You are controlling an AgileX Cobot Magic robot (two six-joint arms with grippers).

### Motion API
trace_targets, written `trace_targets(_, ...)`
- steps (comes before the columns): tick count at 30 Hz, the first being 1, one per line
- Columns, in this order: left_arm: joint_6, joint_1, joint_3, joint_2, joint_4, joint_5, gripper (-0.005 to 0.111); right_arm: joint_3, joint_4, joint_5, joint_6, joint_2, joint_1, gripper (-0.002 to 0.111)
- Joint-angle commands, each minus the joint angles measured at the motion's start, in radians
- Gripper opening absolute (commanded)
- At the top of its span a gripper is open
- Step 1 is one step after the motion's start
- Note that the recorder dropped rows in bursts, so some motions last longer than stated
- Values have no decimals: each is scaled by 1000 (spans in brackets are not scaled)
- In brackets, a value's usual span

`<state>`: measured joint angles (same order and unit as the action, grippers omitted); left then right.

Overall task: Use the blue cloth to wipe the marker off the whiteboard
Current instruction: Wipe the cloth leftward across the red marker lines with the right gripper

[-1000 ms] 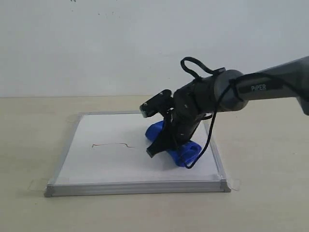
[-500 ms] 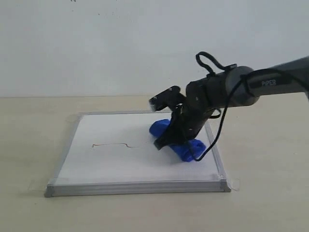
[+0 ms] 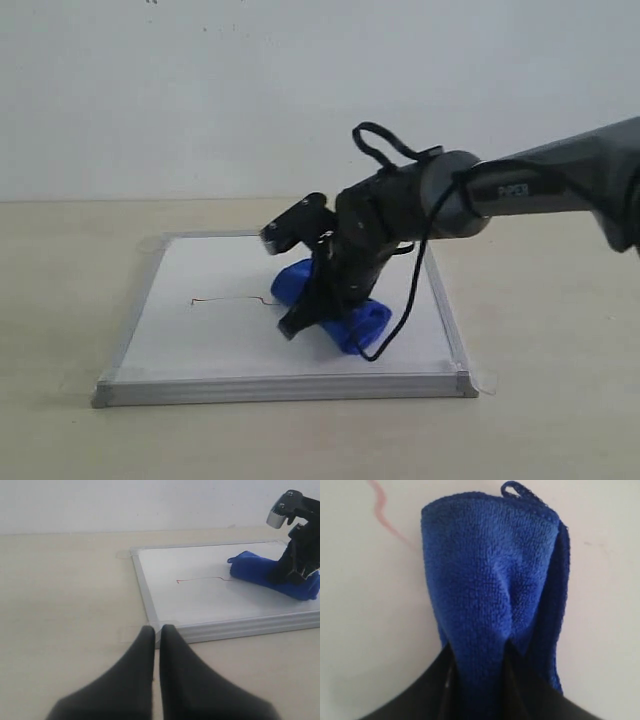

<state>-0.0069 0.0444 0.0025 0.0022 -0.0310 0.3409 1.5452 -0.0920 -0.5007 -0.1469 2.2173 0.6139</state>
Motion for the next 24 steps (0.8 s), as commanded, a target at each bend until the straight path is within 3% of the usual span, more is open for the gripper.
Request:
trace_targets(1, 1, 0, -2, -2, -10, -5, 4, 25, 54, -66, -22, 26, 54, 0)
trace_targets(5, 1, 0, -2, -2, -10, -5, 4, 27, 38, -35, -17, 26, 7, 0)
trace_targets(13, 1, 0, -2, -2, -10, -5, 4, 25, 34, -57, 116, 27, -198, 0)
trace_targets(19, 1, 0, -2, -2, -10, -5, 4, 23, 92, -140, 71, 27, -161, 0)
trace_targets(24, 1, 0, -2, -2, -10, -5, 4, 23, 270, -208, -158, 27, -26, 0)
